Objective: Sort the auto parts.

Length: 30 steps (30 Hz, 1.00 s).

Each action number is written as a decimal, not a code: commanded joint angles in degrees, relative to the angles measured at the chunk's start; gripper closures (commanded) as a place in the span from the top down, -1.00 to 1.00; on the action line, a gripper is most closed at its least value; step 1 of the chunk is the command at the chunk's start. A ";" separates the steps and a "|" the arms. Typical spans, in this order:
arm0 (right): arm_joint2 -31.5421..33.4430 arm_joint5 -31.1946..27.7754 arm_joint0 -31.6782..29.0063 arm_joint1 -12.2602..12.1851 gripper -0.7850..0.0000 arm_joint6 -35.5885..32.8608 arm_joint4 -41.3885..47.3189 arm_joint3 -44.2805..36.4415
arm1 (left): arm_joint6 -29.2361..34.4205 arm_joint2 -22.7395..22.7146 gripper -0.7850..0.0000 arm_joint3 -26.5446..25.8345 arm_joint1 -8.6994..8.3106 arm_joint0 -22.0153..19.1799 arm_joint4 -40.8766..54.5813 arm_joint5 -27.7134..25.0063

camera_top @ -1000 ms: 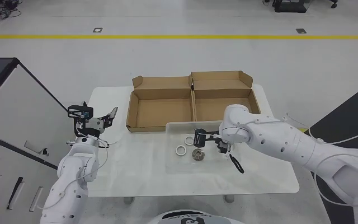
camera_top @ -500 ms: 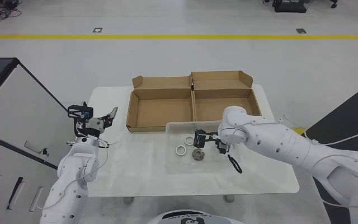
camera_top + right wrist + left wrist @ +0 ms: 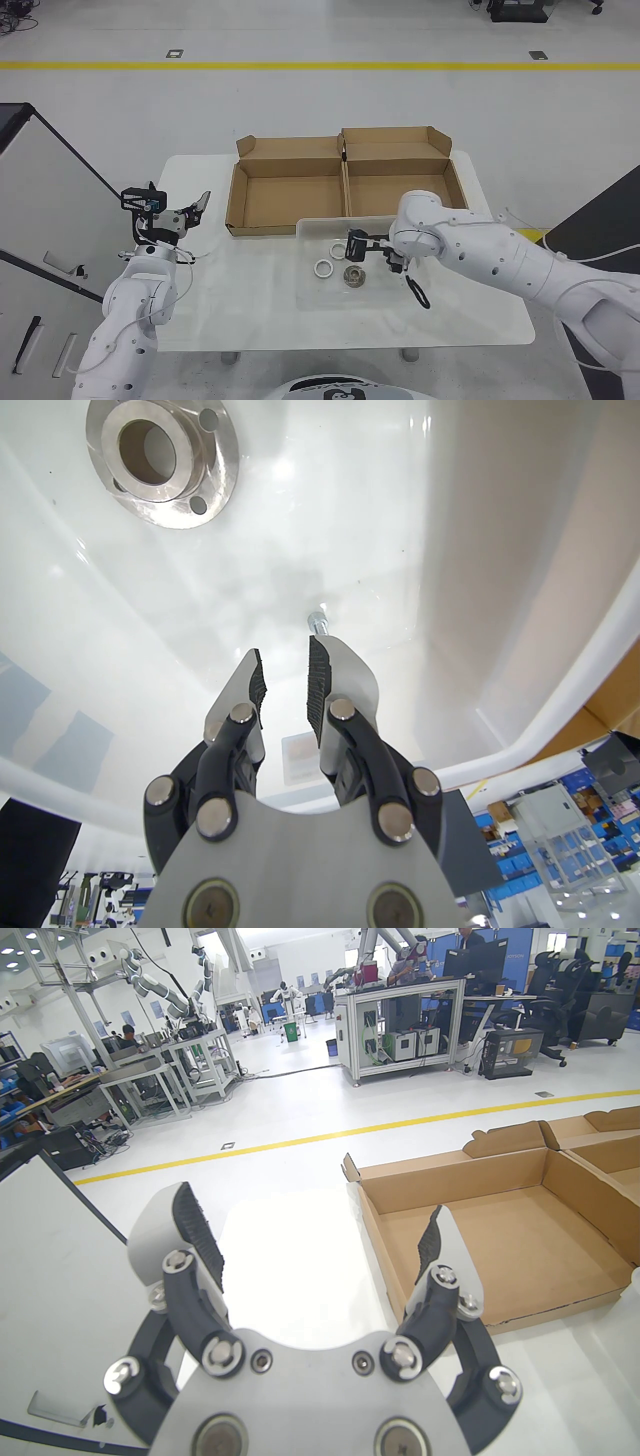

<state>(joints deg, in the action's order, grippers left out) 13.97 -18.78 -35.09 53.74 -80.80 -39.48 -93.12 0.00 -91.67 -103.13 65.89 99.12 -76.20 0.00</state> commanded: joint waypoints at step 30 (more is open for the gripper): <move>2.46 -2.15 -1.24 3.45 -0.40 2.03 -0.46 7.25 | 0.00 0.00 1.00 0.00 0.00 0.00 0.00 0.00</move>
<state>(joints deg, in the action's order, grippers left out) 16.39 -20.85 -36.33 57.09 -78.74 -39.96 -86.07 0.00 -91.67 -103.13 65.89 99.12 -76.20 0.00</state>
